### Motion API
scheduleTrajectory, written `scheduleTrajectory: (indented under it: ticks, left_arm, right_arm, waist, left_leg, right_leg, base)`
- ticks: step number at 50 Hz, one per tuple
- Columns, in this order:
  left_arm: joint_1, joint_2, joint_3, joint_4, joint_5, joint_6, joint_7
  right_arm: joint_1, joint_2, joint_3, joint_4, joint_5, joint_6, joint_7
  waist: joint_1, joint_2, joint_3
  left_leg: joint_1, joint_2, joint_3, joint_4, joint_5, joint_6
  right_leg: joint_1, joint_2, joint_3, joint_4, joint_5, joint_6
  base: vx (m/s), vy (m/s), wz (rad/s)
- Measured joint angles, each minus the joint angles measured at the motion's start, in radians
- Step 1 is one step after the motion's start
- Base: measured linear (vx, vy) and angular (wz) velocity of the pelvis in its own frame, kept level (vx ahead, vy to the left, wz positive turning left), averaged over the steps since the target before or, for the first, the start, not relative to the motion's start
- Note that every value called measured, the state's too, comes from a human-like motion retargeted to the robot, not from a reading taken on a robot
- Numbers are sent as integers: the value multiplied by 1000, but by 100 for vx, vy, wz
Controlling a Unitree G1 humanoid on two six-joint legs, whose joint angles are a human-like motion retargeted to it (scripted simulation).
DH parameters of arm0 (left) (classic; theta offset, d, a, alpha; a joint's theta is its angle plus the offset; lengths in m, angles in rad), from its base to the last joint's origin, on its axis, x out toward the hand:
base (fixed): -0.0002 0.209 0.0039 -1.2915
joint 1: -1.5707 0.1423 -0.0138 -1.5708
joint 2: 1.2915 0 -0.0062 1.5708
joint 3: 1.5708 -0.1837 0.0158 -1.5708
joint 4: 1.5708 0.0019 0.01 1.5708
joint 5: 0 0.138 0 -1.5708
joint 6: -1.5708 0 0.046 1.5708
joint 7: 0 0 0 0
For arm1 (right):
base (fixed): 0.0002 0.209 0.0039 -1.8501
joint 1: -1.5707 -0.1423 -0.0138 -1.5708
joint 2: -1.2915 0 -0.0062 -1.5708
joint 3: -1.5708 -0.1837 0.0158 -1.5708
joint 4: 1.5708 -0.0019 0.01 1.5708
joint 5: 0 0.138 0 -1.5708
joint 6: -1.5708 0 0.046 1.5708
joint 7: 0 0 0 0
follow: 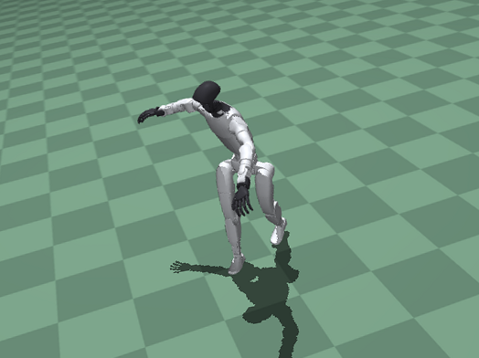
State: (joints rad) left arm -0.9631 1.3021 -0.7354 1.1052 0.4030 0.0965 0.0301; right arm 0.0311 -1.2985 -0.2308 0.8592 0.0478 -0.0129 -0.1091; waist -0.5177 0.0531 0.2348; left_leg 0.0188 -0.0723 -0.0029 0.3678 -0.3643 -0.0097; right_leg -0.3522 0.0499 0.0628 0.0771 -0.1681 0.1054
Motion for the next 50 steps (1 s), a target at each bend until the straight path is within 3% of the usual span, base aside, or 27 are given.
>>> scheduleTrajectory:
  ticks: [2, 5, 8, 10, 13, 15, 16, 18, 20, 22, 24, 26, 28, 30, 33, 35, 38, 40, 42, 44, 47, 50]
  left_arm:
    - [-19, 14, -34, -20, -20, -7, 0]
    - [-78, 48, 4, -67, 16, 3, -32]
    - [-110, 79, 76, -134, 138, 20, -107]
    - [-94, 76, 99, -172, 174, 32, -133]
    - [-2, 28, 127, -211, 147, 50, -152]
    - [100, -12, 169, -222, 116, 55, -164]
    - [170, -31, 211, -225, 100, 53, -164]
    - [329, -63, 324, -239, 57, 46, -129]
    - [434, -82, 398, -242, 18, 36, -74]
    - [481, -68, 420, -229, 30, 11, -53]
    - [507, -21, 419, -209, 63, -17, -66]
    - [517, 37, 410, -175, 131, -52, -107]
    - [508, 82, 402, -123, 199, -72, -133]
    - [481, 104, 400, -62, 190, -39, -84]
    - [434, 95, 380, 46, 73, -2, -12]
    - [412, 99, 355, 108, 5, 5, -14]
    - [355, 148, 308, 173, -77, 4, -65]
    - [282, 202, 275, 199, -101, -7, -112]
    - [192, 259, 255, 205, -97, 12, -146]
    - [122, 294, 235, 205, -111, 44, -149]
    - [51, 286, 197, 233, -139, 72, -132]
    - [31, 216, 174, 285, -192, 63, -116]
  right_arm:
    - [5, 25, 40, -19, 3, 0, 26]
    - [22, -2, 6, 33, 85, 7, 68]
    - [11, -45, -114, 151, 131, 41, 124]
    - [7, -55, -178, 221, 178, 66, 127]
    - [20, -31, -204, 283, 263, 99, 105]
    - [24, -1, -193, 293, 265, 123, 107]
    - [23, 10, -181, 291, 247, 129, 115]
    - [26, 18, -179, 281, 215, 127, 107]
    - [30, 5, -179, 280, 214, 112, 88]
    - [23, -29, -171, 291, 233, 95, 83]
    - [0, -77, -139, 306, 278, 81, 91]
    - [-43, -118, -79, 322, 281, 50, 117]
    - [-94, -138, -17, 332, 247, 20, 134]
    - [-145, -133, 21, 334, 235, 18, 87]
    - [-211, -84, 60, 348, 188, 53, 46]
    - [-245, -58, 95, 374, 152, 79, 73]
    - [-323, -79, 195, 409, 143, 85, 114]
    - [-415, -120, 278, 423, 154, 69, 137]
    - [-532, -154, 332, 429, 163, 79, 146]
    - [-628, -165, 377, 430, 192, 98, 125]
    - [-730, -132, 463, 443, 230, 108, 87]
    - [-761, -94, 510, 468, 255, 92, 61]
  waist:
    - [24, -15, 8]
    - [86, 11, 8]
    - [98, 26, -21]
    - [88, 16, -42]
    - [108, -35, -88]
    - [135, -87, -137]
    - [149, -116, -169]
    - [169, -149, -222]
    - [220, -162, -237]
    - [291, -174, -203]
    - [357, -173, -123]
    - [409, -162, -49]
    - [431, -167, -27]
    - [423, -179, -39]
    - [407, -203, -97]
    - [424, -207, -137]
    - [481, -166, -159]
    - [502, -108, -148]
    - [512, -75, -126]
    - [522, -63, -118]
    - [560, -47, -157]
    - [612, -5, -218]
  left_leg:
    - [21, 15, 117, -77, 16, -14]
    - [12, 99, 361, -121, -128, -43]
    - [-42, 127, 495, -109, -299, -47]
    - [-43, 114, 580, -120, -344, -51]
    - [28, 72, 721, -154, -278, -62]
    - [75, 48, 812, -121, -191, -37]
    - [75, 49, 826, -47, -140, 4]
    - [0, 120, 789, 262, -52, 69]
    - [-123, 178, 640, 582, 18, 103]
    - [-206, 180, 487, 822, -3, 88]
    - [-216, 199, 388, 999, -79, 71]
    - [-210, 252, 313, 1128, -154, 112]
    - [-229, 291, 244, 1192, -225, 160]
    - [-246, 266, 166, 1128, -264, 175]
    - [-221, 151, 61, 805, -174, 123]
    - [-170, 98, 20, 558, -109, 70]
    - [-92, 99, 34, 336, -113, -6]
    - [-86, 149, 78, 296, -149, -22]
    - [-131, 181, 116, 318, -174, 11]
    - [-180, 191, 144, 308, -144, 43]
    - [-194, 202, 188, 108, 23, 55]
    - [-190, 232, 212, -179, 316, 42]
  right_leg:
    - [-3, 38, -25, 12, -30, 1]
    - [-71, 17, -316, 235, -172, -50]
    - [-146, -137, -548, 507, -206, -93]
    - [-129, -219, -608, 526, -214, -80]
    - [-13, -237, -592, 283, -110, -14]
    - [76, -235, -580, 109, 44, 26]
    - [115, -239, -573, 57, 111, 44]
    - [182, -238, -541, -5, 171, 61]
    - [233, -212, -438, -41, 157, 49]
    - [279, -183, -289, -73, 126, 3]
    - [314, -156, -136, -48, 70, -85]
    - [289, -125, -4, 81, -8, -164]
    - [232, -114, 96, 194, -54, -170]
    - [227, -139, 171, 152, -12, -128]
    - [243, -198, 248, -23, 231, -22]
    - [206, -233, 158, -63, 351, 47]
    - [151, -264, -128, 49, 246, 14]
    - [88, -232, -133, 310, 71, -36]
    - [-3, -205, -75, 701, -95, -48]
    - [-22, -198, -40, 974, -196, -52]
    - [64, -144, 20, 1091, -260, -59]
    - [200, -81, 34, 969, -200, -72]
  base:
    - [-59, -25, -395]
    - [-53, -25, -412]
    - [-29, -23, -321]
    - [-1, -23, -237]
    - [24, -25, -258]
    - [41, -25, -312]
    - [45, -20, -336]
    - [44, -15, -347]
    - [34, -10, -380]
    - [24, 0, -407]
    - [14, 14, -395]
    - [3, 25, -358]
    - [-3, 31, -280]
    - [-8, 39, -193]
    - [-27, 44, -173]
    - [-47, 47, -233]
    - [-65, 45, -259]
    - [-79, 36, -194]
    - [-79, 24, -133]
    - [-79, 12, -96]
    - [-84, -2, -88]
    - [-97, -17, -63]
